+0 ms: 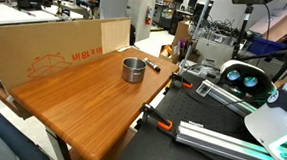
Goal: Put the marker in the pot
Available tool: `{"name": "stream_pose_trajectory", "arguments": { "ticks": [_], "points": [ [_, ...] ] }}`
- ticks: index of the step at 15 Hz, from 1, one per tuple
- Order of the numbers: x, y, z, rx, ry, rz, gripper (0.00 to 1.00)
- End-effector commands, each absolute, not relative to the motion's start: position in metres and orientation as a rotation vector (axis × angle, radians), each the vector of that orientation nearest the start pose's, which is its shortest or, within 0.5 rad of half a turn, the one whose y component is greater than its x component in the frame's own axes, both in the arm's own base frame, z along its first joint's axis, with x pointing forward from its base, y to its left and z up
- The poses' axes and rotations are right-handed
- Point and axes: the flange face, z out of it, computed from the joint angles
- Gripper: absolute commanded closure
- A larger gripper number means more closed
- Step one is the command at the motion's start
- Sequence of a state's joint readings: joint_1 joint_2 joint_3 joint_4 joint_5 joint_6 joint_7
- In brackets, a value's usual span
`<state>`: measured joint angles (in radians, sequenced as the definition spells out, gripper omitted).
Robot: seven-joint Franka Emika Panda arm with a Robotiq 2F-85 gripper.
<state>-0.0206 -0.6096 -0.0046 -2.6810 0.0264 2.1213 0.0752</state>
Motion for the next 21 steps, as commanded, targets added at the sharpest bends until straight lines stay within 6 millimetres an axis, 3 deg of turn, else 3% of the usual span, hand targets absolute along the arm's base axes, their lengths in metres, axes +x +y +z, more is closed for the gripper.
{"name": "stream_pose_trajectory", "arguments": {
  "ticks": [1, 7, 14, 17, 21],
  "points": [
    [0.357, -0.009, 0.423, -3.109, 0.172, -0.066, 0.0],
    [0.356, -0.028, 0.392, -3.139, 0.251, -0.056, 0.0],
    [0.357, -0.082, 0.348, -3.112, 0.408, -0.105, 0.0],
    [0.366, -0.1, 0.333, -3.099, 0.464, -0.137, 0.0],
    [0.378, -0.124, 0.295, -3.065, 0.507, -0.168, 0.0]
  ]
}}
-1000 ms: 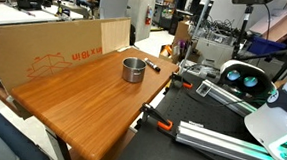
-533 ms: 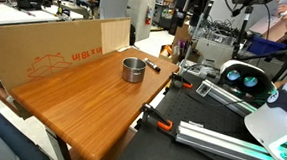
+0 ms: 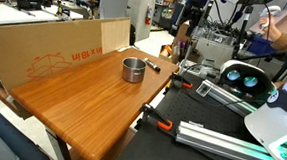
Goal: Put the marker in the pot
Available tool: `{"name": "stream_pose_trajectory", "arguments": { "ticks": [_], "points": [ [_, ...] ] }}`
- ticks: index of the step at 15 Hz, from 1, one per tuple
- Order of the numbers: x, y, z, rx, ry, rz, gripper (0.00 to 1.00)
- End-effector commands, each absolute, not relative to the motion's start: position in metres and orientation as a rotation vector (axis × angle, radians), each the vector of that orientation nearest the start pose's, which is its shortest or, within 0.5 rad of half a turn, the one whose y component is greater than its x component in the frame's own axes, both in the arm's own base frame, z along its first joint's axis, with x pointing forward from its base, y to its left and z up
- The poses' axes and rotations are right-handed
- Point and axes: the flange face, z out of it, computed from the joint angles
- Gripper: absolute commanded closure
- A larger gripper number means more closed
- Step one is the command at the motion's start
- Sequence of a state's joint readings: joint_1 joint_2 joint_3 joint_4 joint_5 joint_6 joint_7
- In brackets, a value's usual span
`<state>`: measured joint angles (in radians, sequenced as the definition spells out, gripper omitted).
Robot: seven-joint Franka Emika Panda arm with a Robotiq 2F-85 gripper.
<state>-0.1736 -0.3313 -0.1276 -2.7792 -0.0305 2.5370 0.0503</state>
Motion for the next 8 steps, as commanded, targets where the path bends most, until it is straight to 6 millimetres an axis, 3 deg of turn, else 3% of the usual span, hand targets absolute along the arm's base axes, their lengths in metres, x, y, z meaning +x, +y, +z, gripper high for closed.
{"name": "stream_pose_trajectory", "arguments": {
  "ticks": [1, 8],
  "points": [
    [0.381, -0.13, 0.285, -3.06, 0.521, -0.173, 0.0],
    [0.417, -0.159, 0.225, -3.027, 0.589, -0.164, 0.0]
  ]
}}
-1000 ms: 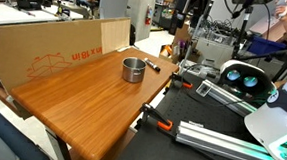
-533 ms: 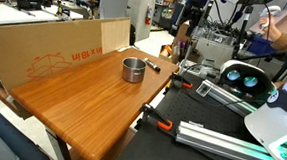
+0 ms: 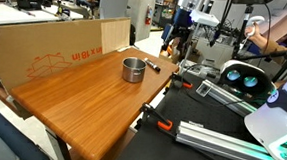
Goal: Put the marker in the pot
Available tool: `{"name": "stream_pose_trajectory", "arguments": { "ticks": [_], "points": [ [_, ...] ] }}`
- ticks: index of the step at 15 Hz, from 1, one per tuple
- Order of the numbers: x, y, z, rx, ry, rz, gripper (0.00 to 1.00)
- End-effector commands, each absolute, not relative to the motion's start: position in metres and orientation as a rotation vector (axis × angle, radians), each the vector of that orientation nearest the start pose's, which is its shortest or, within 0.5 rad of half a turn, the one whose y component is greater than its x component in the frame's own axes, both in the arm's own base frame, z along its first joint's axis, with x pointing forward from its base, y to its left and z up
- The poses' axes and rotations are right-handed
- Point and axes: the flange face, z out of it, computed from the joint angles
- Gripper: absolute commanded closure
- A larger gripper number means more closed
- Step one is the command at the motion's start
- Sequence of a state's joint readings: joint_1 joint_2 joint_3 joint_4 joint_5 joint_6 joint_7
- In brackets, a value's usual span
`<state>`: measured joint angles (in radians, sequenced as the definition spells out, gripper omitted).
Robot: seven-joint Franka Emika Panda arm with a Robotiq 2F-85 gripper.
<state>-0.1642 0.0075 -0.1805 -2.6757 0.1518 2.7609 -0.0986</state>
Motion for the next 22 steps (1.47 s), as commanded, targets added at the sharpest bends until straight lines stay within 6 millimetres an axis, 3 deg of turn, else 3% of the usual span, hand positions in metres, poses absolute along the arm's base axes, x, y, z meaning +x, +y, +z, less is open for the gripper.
{"name": "stream_pose_trajectory", "arguments": {
  "ticks": [1, 10, 13, 22],
  "points": [
    [0.424, -0.162, 0.219, -3.025, 0.591, -0.168, 0.0],
    [0.465, -0.195, 0.14, -2.985, 0.652, -0.047, 0.0],
    [0.474, -0.198, 0.132, -2.993, 0.646, -0.053, 0.0],
    [0.49, -0.19, 0.141, -3.009, 0.596, -0.096, 0.0]
  ]
}}
